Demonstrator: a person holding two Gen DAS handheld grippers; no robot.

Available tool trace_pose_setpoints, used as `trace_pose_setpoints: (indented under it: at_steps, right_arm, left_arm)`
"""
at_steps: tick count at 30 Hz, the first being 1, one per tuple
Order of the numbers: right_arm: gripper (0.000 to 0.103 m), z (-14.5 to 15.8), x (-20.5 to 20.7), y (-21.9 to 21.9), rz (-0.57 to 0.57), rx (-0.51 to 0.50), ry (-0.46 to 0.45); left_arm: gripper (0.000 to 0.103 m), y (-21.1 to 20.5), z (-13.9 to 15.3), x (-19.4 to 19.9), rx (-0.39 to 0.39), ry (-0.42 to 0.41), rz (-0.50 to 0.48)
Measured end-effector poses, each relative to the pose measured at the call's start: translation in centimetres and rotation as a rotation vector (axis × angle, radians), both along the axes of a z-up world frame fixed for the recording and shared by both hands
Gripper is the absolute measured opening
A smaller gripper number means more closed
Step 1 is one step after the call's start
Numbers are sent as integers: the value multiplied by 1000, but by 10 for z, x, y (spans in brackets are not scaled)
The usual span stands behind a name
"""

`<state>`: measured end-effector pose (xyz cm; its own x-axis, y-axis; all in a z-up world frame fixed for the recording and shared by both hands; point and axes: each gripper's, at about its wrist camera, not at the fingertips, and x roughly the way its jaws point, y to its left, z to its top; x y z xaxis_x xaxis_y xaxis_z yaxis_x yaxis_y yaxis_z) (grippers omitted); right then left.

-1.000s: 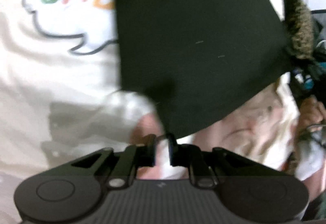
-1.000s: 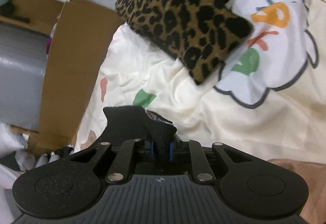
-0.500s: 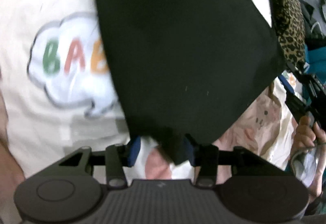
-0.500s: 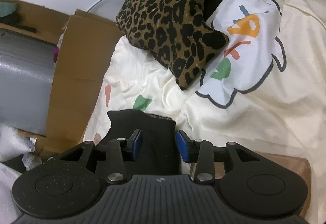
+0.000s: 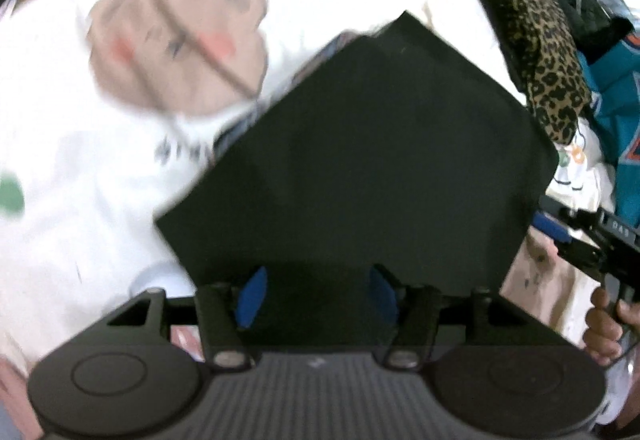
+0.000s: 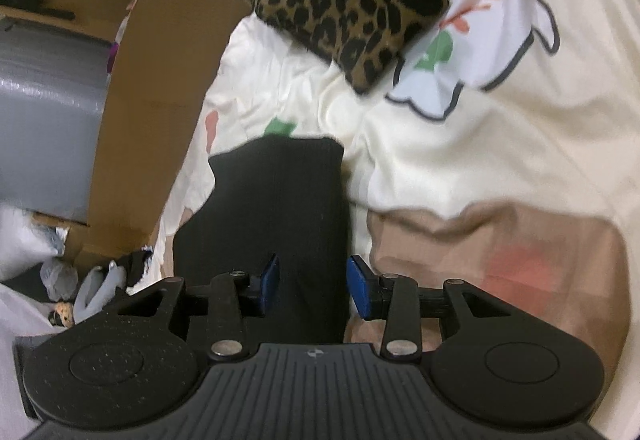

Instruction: Fold clothes

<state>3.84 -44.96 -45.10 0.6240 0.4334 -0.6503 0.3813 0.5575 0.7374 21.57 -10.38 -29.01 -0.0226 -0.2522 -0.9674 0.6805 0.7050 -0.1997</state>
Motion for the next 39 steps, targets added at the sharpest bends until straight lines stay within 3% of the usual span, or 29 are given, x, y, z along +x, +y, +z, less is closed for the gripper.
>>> trace_pose_setpoints:
  at_steps: [2, 7, 18, 23, 27, 35, 39]
  right_arm:
    - [42, -3, -1, 6, 11, -1, 13]
    - [42, -7, -2, 18, 46, -4, 27]
    - [42, -9, 0, 29, 78, -22, 47]
    - [43, -10, 4, 29, 51, -64, 46]
    - [43, -16, 8, 22, 22, -11, 57]
    - [41, -8, 13, 28, 49, -31, 61]
    - [29, 1, 15, 29, 55, -43, 52]
  left_arm:
    - [69, -19, -3, 11, -3, -33, -39]
    - [72, -52, -8, 35, -31, -105, -151]
    - [77, -101, -29, 57, -107, -121, -350]
    - [77, -105, -41, 63, -146, -79, -380]
    - [78, -104, -46, 68, -179, -54, -383]
    - [77, -101, -56, 78, -218, 4, -406]
    - [74, -101, -58, 78, -230, 18, -409]
